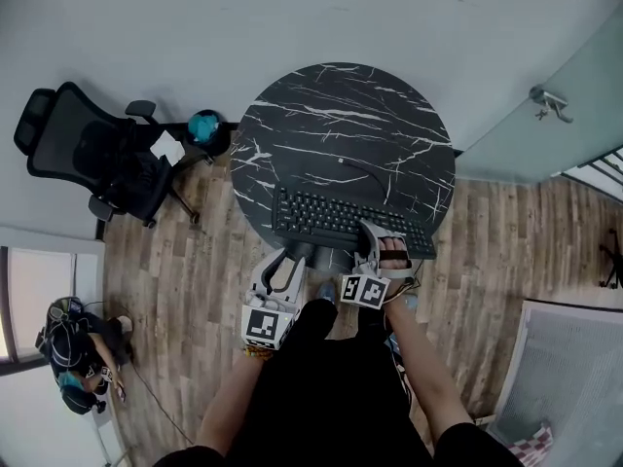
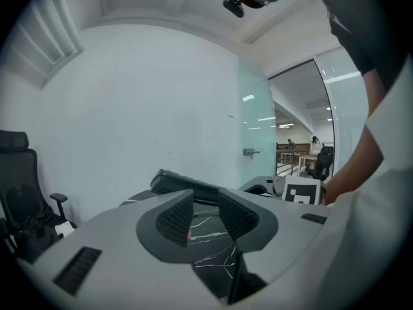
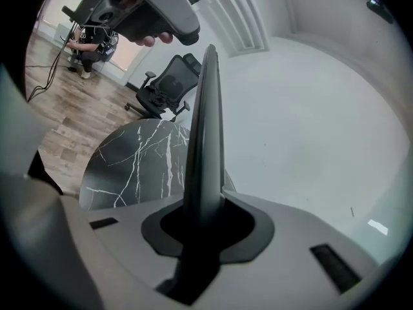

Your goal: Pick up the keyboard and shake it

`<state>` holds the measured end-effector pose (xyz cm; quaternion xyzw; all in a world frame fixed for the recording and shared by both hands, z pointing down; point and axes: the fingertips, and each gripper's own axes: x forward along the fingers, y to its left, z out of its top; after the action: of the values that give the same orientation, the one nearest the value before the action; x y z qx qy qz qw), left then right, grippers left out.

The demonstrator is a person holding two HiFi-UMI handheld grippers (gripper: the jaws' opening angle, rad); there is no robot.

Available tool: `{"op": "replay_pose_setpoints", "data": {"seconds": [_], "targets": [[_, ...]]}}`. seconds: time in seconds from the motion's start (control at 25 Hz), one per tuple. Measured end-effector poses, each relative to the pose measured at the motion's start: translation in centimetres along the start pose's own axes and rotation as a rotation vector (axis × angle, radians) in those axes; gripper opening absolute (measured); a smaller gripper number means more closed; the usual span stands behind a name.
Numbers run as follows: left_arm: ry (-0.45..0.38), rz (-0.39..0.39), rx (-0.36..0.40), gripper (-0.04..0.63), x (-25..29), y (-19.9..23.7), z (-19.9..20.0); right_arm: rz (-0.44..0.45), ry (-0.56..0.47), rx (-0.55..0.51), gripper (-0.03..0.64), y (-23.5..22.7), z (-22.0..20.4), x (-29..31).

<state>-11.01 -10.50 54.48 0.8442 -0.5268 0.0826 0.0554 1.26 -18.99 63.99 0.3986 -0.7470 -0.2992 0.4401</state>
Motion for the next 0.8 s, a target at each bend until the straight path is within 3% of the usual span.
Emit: {"op": "replay_pose_setpoints", "data": {"seconds": [0.16, 0.52, 0.8], "targets": [[0.045, -0.054, 0.046, 0.126, 0.4, -2.2, -1.3, 0.031, 0.015, 0.013, 0.087, 2.0, -0.2, 1.0], [0.085, -0.016, 0.036, 0.126, -0.4, -1.6, -2.5, 0.153, 0.059, 0.03, 0.089, 6.9, -1.3, 3.5], [0.118, -0.01, 0.025, 0.126, 0.3, -1.3, -3.9, 0.225, 0.081, -0.014, 0.094, 10.0, -1.8, 4.7]]}}
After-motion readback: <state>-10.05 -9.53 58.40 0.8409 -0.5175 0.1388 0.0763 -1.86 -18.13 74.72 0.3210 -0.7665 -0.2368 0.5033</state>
